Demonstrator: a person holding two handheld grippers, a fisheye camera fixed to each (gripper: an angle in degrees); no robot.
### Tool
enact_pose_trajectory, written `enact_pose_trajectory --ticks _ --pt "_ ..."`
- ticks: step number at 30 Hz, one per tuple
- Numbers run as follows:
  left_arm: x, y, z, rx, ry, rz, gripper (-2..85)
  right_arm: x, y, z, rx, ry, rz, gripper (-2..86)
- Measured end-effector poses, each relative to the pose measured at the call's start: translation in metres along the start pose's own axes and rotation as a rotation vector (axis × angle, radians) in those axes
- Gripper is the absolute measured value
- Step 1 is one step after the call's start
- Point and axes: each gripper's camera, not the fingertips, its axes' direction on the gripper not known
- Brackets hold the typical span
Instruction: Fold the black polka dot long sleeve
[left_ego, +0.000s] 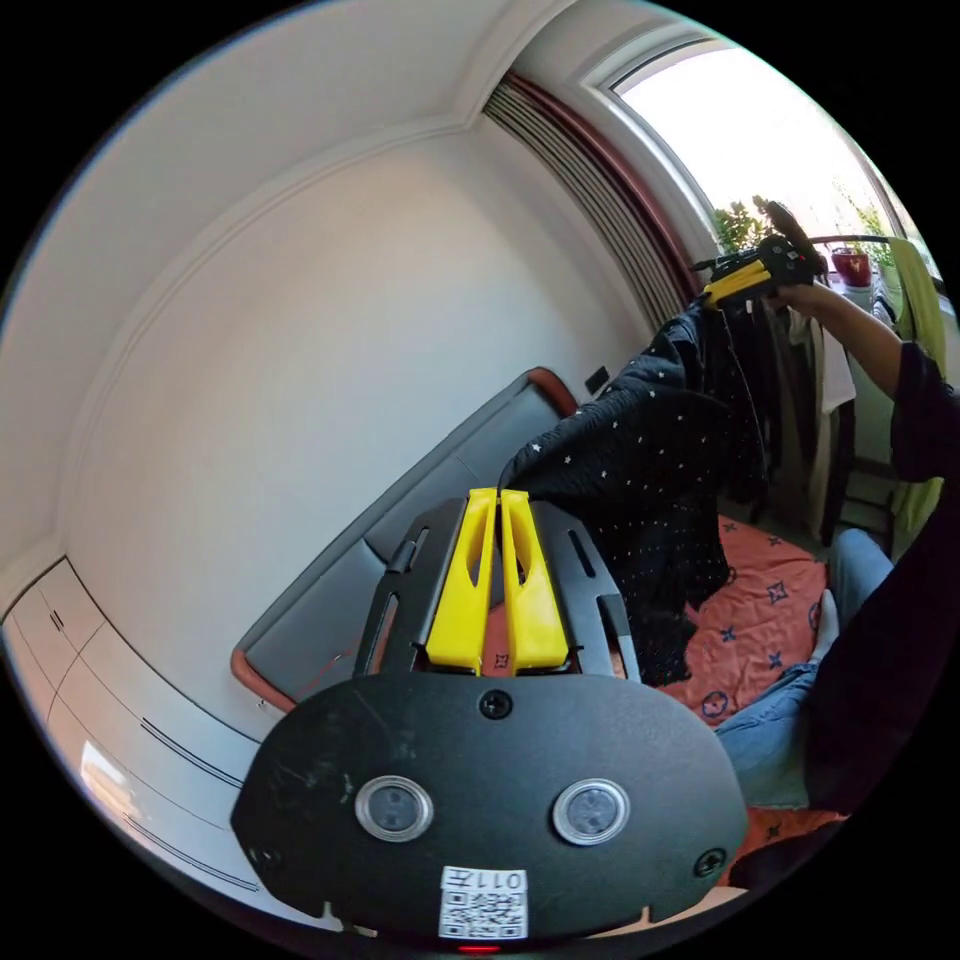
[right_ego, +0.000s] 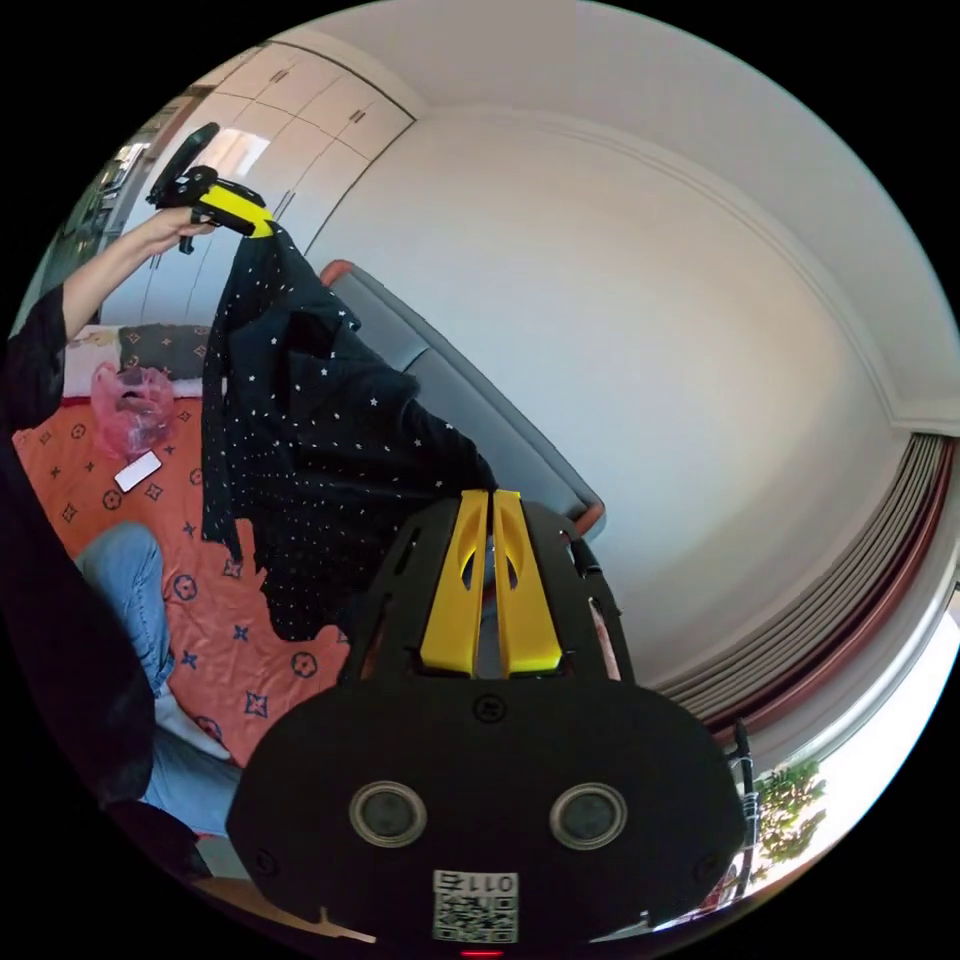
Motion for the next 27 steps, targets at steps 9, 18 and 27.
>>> enact_pose_trajectory --ticks 9,18,27 --pt "-0.013 -0.015 -0.058 0.068 -0.029 0.018 -0.3 0.006 -0.030 -0.050 0.107 0.041 -0.016 1.1" --pt "-0.030 0.037 0.142 -0.249 0.233 -0.066 -0.4 -0.004 -0.031 0.147 -0.156 -0.202 0.016 1.2" --pt "0.050 0.208 0.497 -0.719 0.426 -0.155 -0.3 -0.100 0.054 0.497 -0.546 -0.467 0.087 1.2"
